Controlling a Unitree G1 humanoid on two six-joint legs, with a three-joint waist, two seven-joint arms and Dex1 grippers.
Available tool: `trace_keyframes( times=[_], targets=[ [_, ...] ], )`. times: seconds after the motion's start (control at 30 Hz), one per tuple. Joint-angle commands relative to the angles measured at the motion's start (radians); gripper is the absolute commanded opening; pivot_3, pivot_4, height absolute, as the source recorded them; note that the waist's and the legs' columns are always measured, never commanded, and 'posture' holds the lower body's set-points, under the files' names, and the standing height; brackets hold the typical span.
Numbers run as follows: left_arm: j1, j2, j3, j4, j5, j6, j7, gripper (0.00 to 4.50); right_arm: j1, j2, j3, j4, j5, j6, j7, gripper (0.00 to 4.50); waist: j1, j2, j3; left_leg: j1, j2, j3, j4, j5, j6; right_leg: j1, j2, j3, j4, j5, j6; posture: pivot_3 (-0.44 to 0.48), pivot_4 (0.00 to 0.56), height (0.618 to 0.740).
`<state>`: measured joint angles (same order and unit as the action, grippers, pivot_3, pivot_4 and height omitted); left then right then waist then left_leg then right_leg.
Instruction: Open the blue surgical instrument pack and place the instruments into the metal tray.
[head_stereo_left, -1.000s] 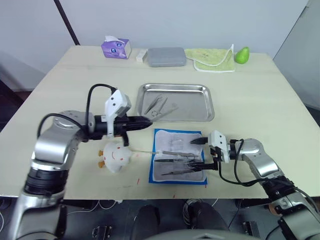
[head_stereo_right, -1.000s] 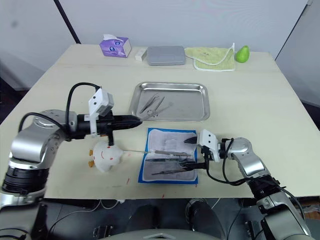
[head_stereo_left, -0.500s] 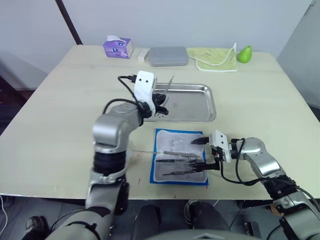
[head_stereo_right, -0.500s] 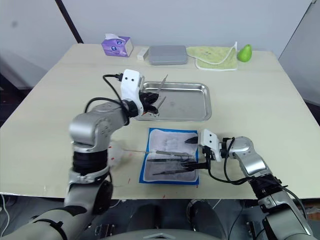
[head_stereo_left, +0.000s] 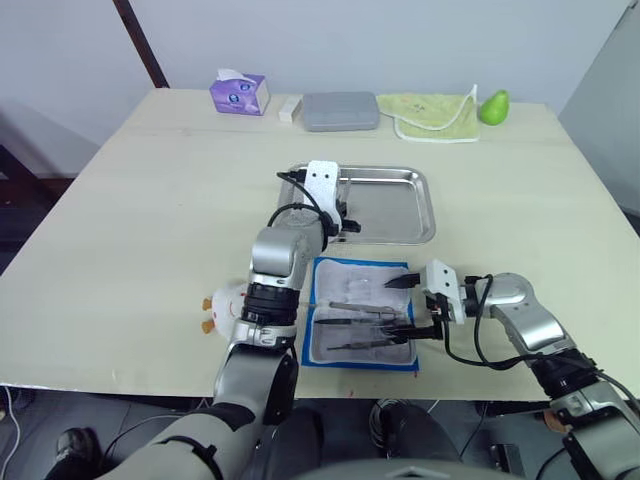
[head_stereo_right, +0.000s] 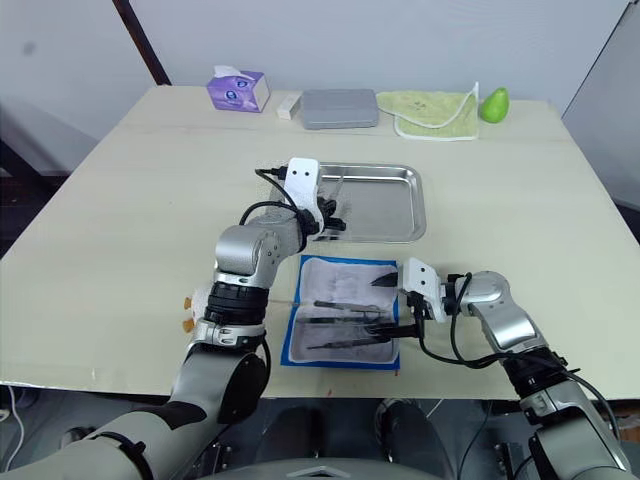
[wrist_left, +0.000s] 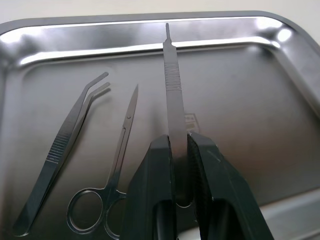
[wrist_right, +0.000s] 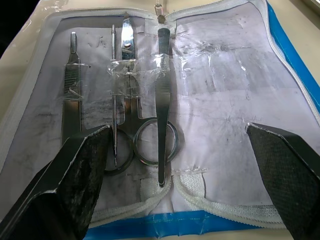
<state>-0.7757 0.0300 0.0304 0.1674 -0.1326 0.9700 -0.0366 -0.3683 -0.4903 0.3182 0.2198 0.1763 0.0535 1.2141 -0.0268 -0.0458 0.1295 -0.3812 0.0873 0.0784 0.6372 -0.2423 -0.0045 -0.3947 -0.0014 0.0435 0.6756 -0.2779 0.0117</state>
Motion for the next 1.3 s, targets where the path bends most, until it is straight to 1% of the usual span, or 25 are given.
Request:
trace_keyframes(
  times=[0.03,0.33,0.47,0.57,0.63,0.7,0.77,0.8,0.83,0.87,0.93,1.0,1.03,1.1,1.13,1.17,1.23,1.3],
  targets=[
    [0.013,-0.011,-0.017,-0.003,0.018,-0.025,0.014,0.04,0.074,-0.035,0.068,0.08,-0.089,0.072,-0.011,4.5,0.0,0.0,0.0,0.0,0.0,0.0,0.0,0.0,0.0,0.0,0.0,0.0,0.0,0.0,0.0,0.0,0.15,0.74],
    [0.022,-0.016,-0.018,0.017,0.031,-0.028,0.021,0.04,0.076,-0.031,0.07,0.078,-0.088,0.075,-0.016,4.5,0.002,0.0,0.0,0.0,0.0,-0.001,0.0,0.0,0.0,0.0,0.0,-0.001,-0.001,0.0,0.0,0.0,0.15,0.74],
    [0.023,-0.019,-0.01,0.003,0.028,-0.019,0.02,1.79,0.076,-0.029,0.07,0.081,-0.089,0.073,-0.018,4.5,0.002,0.0,0.0,0.0,0.0,-0.001,0.0,0.0,0.0,0.0,0.0,-0.001,-0.001,0.0,0.0,0.0,0.15,0.74],
    [0.034,-0.021,-0.001,-0.042,0.009,-0.006,0.003,3.28,0.078,-0.028,0.069,0.084,-0.089,0.07,-0.02,4.5,0.002,0.0,0.0,0.0,0.0,-0.001,0.0,0.0,0.0,0.0,0.0,-0.001,-0.001,0.0,0.0,0.0,0.15,0.74],
    [0.046,-0.018,0.006,-0.087,-0.014,0.012,-0.021,3.28,0.08,-0.028,0.068,0.084,-0.089,0.069,-0.021,4.5,0.002,0.0,0.0,0.0,0.0,-0.001,0.0,0.0,0.0,0.0,0.0,-0.001,-0.001,0.0,0.0,0.0,0.15,0.74],
    [0.062,-0.008,0.005,-0.142,-0.053,0.024,-0.072,3.28,0.082,-0.027,0.067,0.083,-0.088,0.069,-0.022,4.5,0.002,0.0,0.0,0.0,0.0,-0.001,-0.001,0.0,0.0,0.0,0.0,-0.001,-0.001,0.0,0.0,0.0,0.15,0.74],
    [0.086,0.024,-0.003,-0.214,-0.092,0.038,-0.138,3.28,0.084,-0.028,0.067,0.081,-0.087,0.069,-0.022,4.5,0.002,0.001,0.0,0.0,0.0,-0.001,-0.001,0.0,0.0,0.0,0.0,-0.001,-0.001,0.0,0.0,0.0,0.15,0.74],
    [0.117,0.065,-0.013,-0.274,-0.138,0.046,-0.217,3.28,0.086,-0.028,0.066,0.084,-0.087,0.066,-0.022,4.5,0.001,0.001,0.0,0.0,0.0,-0.001,-0.001,0.0,0.0,0.0,0.0,-0.001,-0.001,0.0,0.0,0.0,0.15,0.74],
    [0.162,0.144,-0.046,-0.339,-0.16,0.028,-0.313,3.28,0.086,-0.026,0.064,0.087,-0.084,0.062,-0.023,4.5,-0.003,0.002,0.0,0.0,0.0,-0.001,-0.001,0.0,0.0,0.0,0.0,-0.001,-0.001,0.0,0.0,0.0,0.15,0.74],
    [0.194,0.201,-0.07,-0.381,-0.174,0.012,-0.378,3.28,0.087,-0.025,0.062,0.089,-0.083,0.06,-0.024,4.5,-0.008,0.003,0.001,0.0,0.0,-0.001,-0.002,0.0,0.0,0.0,0.0,0.0,-0.001,0.0,0.0,0.0,0.15,0.74],
    [0.266,0.322,-0.098,-0.467,-0.257,-0.019,-0.56,3.28,0.087,-0.023,0.062,0.091,-0.079,0.048,-0.02,4.5,-0.011,0.005,0.002,0.001,0.0,-0.001,-0.003,0.0,-0.001,0.0,0.0,0.0,-0.001,0.0,0.0,0.0,0.15,0.74],
    [0.32,0.407,-0.089,-0.503,-0.296,-0.089,-0.676,3.28,0.09,-0.016,0.056,0.093,-0.07,0.036,-0.017,4.5,-0.01,0.005,0.002,0.001,0.0,-0.001,-0.003,0.0,-0.001,0.0,-0.001,-0.001,-0.002,0.0,-0.001,0.0,0.15,0.74],
    [0.353,0.44,-0.059,-0.508,-0.349,-0.111,-0.758,3.28,0.089,-0.014,0.056,0.098,-0.071,0.022,-0.015,4.5,-0.008,0.004,0.002,0.001,0.0,-0.001,-0.003,0.0,-0.001,0.0,-0.001,-0.002,-0.003,0.0,-0.001,0.0,0.15,0.74],
    [0.44,0.521,-0.004,-0.497,-0.378,-0.263,-0.919,3.28,0.09,-0.008,0.054,0.103,-0.066,0.014,-0.012,4.5,-0.008,0.004,0.002,0.001,0.0,-0.001,-0.003,0.001,-0.001,0.0,-0.003,-0.002,-0.004,-0.002,-0.003,0.0,0.15,0.74],
    [0.467,0.55,0.01,-0.491,-0.387,-0.311,-0.973,3.28,0.09,-0.006,0.053,0.105,-0.065,0.011,-0.013,4.5,-0.009,0.004,0.002,0.001,0.001,0.0,-0.003,0.001,-0.001,0.001,-0.004,-0.001,-0.004,-0.002,-0.005,0.0,0.15,0.74],
    [0.48,0.568,0.013,-0.484,-0.389,-0.344,-1.0,3.28,0.091,-0.005,0.053,0.106,-0.065,0.01,-0.013,4.5,-0.01,0.004,0.002,0.001,0.001,0.0,-0.003,0.0,-0.001,0.0,-0.007,-0.001,-0.004,-0.003,-0.005,0.0,0.15,0.74],
    [0.498,0.618,0.013,-0.474,-0.405,-0.342,-1.041,3.28,0.091,-0.004,0.053,0.109,-0.069,0.004,-0.016,4.5,-0.009,0.004,0.002,0.0,0.001,-0.001,-0.003,0.0,-0.001,0.0,-0.01,-0.001,-0.004,-0.003,-0.005,0.0,0.15,0.74],
    [0.527,0.671,0.034,-0.458,-0.417,-0.388,-1.119,3.28,0.092,-0.002,0.053,0.111,-0.07,0.002,-0.017,4.5,-0.008,0.004,0.002,0.0,0.001,-0.002,-0.003,0.0,-0.001,0.0,-0.01,-0.001,-0.004,-0.003,-0.005,0.0,0.15,0.74]
  ],
)
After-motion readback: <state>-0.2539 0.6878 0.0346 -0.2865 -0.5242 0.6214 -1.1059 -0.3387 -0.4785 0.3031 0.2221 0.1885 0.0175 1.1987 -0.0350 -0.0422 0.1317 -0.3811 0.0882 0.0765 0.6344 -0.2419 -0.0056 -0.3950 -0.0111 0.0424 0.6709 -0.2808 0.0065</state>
